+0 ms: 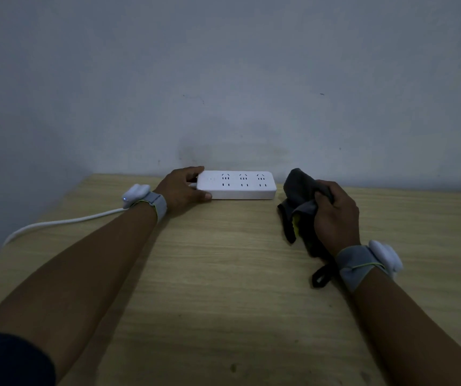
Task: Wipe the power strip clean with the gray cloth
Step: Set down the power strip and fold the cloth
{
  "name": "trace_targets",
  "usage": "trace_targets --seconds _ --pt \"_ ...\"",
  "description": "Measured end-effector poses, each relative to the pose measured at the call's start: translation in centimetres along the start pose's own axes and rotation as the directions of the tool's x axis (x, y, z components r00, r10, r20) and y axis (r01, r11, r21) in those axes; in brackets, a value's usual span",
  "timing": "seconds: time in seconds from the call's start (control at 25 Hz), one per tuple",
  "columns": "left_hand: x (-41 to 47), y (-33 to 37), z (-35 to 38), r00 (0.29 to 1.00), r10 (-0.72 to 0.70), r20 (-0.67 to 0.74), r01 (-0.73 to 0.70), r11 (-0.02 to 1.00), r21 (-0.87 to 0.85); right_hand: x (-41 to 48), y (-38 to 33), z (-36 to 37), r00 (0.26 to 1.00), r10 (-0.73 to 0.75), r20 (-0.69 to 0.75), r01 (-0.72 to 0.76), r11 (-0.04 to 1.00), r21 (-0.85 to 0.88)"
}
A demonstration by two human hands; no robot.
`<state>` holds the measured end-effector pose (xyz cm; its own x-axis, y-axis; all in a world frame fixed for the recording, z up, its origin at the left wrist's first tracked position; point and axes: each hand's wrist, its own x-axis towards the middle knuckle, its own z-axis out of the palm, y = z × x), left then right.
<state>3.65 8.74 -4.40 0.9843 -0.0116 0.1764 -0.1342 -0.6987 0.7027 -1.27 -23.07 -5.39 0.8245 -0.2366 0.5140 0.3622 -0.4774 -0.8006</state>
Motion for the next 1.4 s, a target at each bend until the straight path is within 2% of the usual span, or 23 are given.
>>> trace_targets --seconds 0.24,0.32,0.4,0.48,0.56,0.64,0.72,0.8,0.92,1.08,1.24,1.32,1.4 --pt "-0.3 0.0 0.7 0.995 -0.031 -0.098 0.034 0.999 0.025 0.1 0.3 0.1 1.000 0.026 0.003 -0.026 1.000 0.006" --pt "-1.0 0.7 1.2 0.985 -0.016 -0.174 0.025 0.998 0.051 0.0 0.3 0.0 0.999 0.038 0.008 -0.038 0.999 0.024" --pt "-2.1 1.8 2.1 0.954 0.072 -0.291 -0.051 0.995 0.082 0.0 0.3 -0.1 0.998 0.050 0.023 -0.051 0.997 0.058" --pt "-3.1 3.6 3.0 0.905 0.211 -0.368 -0.184 0.977 0.108 0.0 0.2 -0.1 0.997 0.053 0.049 -0.058 0.994 0.095" --pt "-3.7 6.0 4.1 0.878 0.342 -0.336 -0.322 0.940 0.114 0.1 0.2 -0.1 0.997 0.041 0.064 -0.047 0.995 0.094" --pt "-3.9 8.8 5.3 0.897 0.382 -0.224 -0.380 0.924 0.054 0.2 0.1 -0.3 0.996 0.023 0.085 -0.028 0.998 0.059" --pt "-3.5 11.4 6.4 0.935 0.343 -0.089 -0.349 0.936 -0.054 0.5 -0.4 -0.6 0.993 0.018 0.121 -0.029 0.996 0.086" --pt "-2.9 13.7 7.2 0.955 0.294 0.030 -0.283 0.937 -0.203 0.8 -1.5 -1.3 0.984 0.019 0.175 -0.053 0.980 0.191" --pt "-2.2 15.6 6.9 0.970 0.215 0.112 -0.148 0.891 -0.430 1.0 -3.4 -2.2 0.965 0.003 0.264 -0.102 0.927 0.362" --pt "-3.0 15.5 4.8 0.971 0.218 0.097 -0.124 0.809 -0.575 1.3 -5.4 -3.2 0.951 -0.001 0.308 -0.160 0.852 0.498" --pt "-4.6 14.7 2.8 0.979 0.198 -0.051 -0.187 0.762 -0.620 1.4 -6.6 -3.6 0.908 0.099 0.406 -0.318 0.794 0.519" --pt "-5.5 14.2 2.5 0.985 0.142 -0.095 -0.170 0.740 -0.651 1.3 -6.6 -3.4 0.881 0.161 0.446 -0.391 0.779 0.490" --pt "-6.4 13.2 2.9 0.995 0.015 -0.097 -0.079 0.698 -0.712 1.2 -6.4 -2.9 0.860 0.231 0.455 -0.453 0.756 0.472"
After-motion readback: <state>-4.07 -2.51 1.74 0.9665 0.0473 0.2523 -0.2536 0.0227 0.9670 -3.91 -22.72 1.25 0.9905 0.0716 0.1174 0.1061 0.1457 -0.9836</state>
